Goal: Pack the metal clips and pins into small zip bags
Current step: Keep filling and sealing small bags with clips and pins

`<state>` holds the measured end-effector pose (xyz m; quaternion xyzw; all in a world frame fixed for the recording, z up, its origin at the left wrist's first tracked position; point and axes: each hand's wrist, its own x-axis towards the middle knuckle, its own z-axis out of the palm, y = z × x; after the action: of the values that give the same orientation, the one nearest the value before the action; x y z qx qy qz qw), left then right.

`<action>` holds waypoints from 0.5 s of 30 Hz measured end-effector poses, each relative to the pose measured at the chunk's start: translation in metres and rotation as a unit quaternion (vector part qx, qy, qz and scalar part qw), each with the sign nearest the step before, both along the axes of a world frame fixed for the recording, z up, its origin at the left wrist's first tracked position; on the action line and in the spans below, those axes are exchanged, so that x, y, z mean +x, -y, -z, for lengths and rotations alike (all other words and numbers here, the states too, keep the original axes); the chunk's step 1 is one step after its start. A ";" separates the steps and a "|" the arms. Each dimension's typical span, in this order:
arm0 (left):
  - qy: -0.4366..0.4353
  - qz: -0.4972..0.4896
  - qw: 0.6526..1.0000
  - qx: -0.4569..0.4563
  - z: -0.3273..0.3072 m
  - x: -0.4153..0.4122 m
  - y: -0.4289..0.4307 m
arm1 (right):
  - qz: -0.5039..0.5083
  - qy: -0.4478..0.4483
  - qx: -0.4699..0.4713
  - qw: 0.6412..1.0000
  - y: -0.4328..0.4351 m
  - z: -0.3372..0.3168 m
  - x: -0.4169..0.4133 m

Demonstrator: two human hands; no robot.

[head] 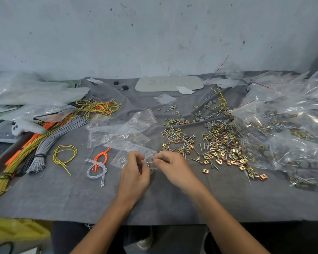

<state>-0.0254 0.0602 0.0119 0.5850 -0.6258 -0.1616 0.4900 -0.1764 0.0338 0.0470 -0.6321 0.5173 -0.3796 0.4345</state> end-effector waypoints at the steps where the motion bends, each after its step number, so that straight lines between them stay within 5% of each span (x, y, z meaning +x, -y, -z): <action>1: -0.003 0.002 1.000 0.001 0.000 0.000 0.000 | -0.008 -0.001 -0.005 1.000 0.000 0.002 0.000; 5: -0.004 0.004 1.000 -0.003 -0.001 0.000 0.000 | 0.039 -0.053 -0.063 0.996 -0.002 0.008 -0.009; 12: -0.001 -0.002 1.000 -0.005 0.000 0.000 -0.001 | 0.013 -0.296 -0.154 0.943 0.000 0.005 0.000; 15: -0.010 -0.005 1.000 0.004 0.001 0.000 0.000 | 0.004 -0.260 -0.180 0.949 -0.003 0.003 0.011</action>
<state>-0.0251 0.0604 0.0111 0.5882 -0.6174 -0.1678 0.4946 -0.1653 0.0366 0.0443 -0.7745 0.5378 -0.2909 0.1623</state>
